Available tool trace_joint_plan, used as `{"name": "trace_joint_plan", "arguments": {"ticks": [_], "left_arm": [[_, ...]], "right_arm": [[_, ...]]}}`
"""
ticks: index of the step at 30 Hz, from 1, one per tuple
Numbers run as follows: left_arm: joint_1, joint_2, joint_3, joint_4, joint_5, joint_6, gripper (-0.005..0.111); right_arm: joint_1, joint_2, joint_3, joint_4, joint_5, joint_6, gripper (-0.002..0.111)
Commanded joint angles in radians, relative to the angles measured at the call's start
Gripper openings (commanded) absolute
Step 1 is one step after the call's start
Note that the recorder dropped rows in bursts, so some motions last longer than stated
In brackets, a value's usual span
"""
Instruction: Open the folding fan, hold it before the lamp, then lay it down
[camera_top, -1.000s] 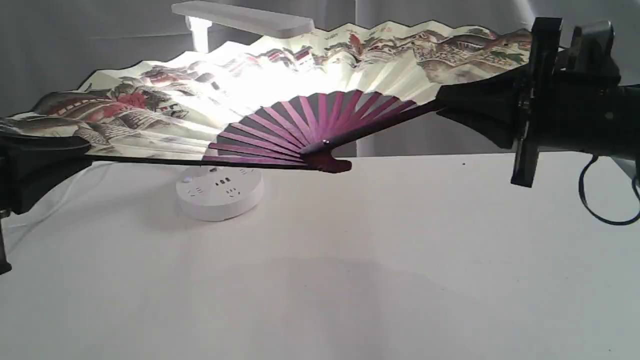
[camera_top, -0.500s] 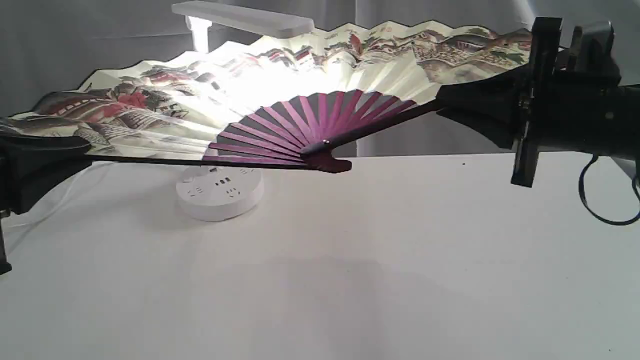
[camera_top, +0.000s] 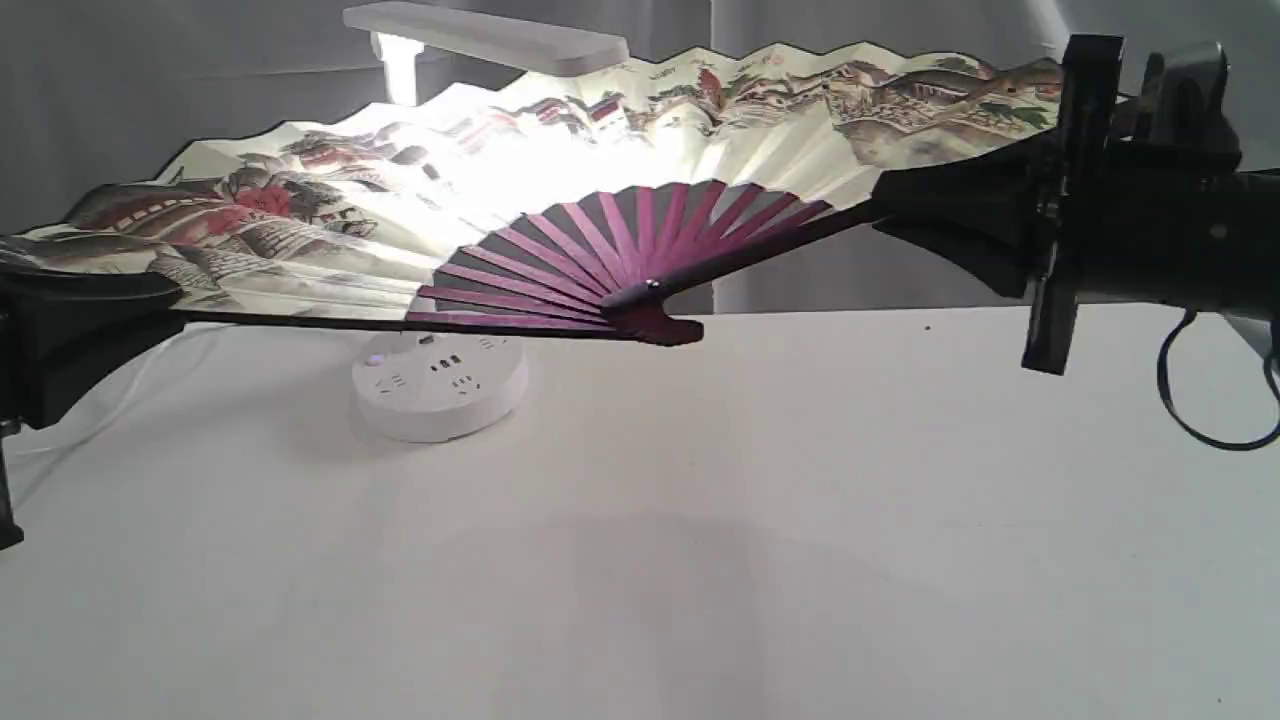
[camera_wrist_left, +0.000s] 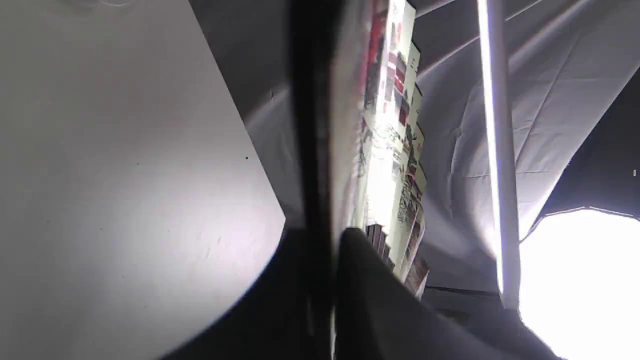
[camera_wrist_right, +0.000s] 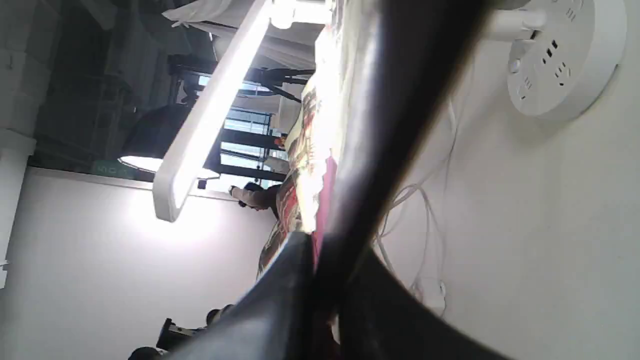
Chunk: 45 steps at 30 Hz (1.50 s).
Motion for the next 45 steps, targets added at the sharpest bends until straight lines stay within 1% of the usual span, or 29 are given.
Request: {"name": "trace_joint_plan", "arguments": {"ticks": [1, 7, 17, 21, 25, 29, 32, 45], "left_arm": [[0.005, -0.007, 0.005, -0.003, -0.055, -0.004, 0.0], [0.005, -0.007, 0.005, -0.003, -0.061, -0.004, 0.0], [0.001, 0.002, 0.005, -0.003, -0.075, -0.004, 0.0], [-0.047, 0.042, 0.005, -0.003, -0.077, -0.004, 0.0], [-0.099, 0.094, 0.005, -0.003, -0.115, -0.004, 0.0], [-0.126, 0.139, 0.005, -0.003, -0.127, -0.002, 0.0], [-0.128, 0.171, 0.005, -0.003, -0.122, -0.002, 0.0], [-0.128, 0.277, 0.005, -0.003, -0.117, -0.001, 0.0]], "right_arm": [[-0.01, -0.013, -0.008, 0.012, -0.06, -0.028, 0.0], [-0.01, -0.013, -0.004, -0.003, -0.1, -0.008, 0.0], [-0.01, -0.011, 0.067, 0.007, -0.133, -0.006, 0.0], [-0.01, -0.009, 0.071, 0.0, -0.139, -0.016, 0.0], [-0.01, -0.009, 0.071, -0.011, -0.145, -0.016, 0.0], [-0.01, -0.009, 0.074, -0.061, -0.187, -0.014, 0.0], [-0.01, -0.009, 0.092, -0.069, -0.235, -0.014, 0.0], [-0.01, -0.009, 0.101, -0.086, -0.336, 0.01, 0.0]]}}
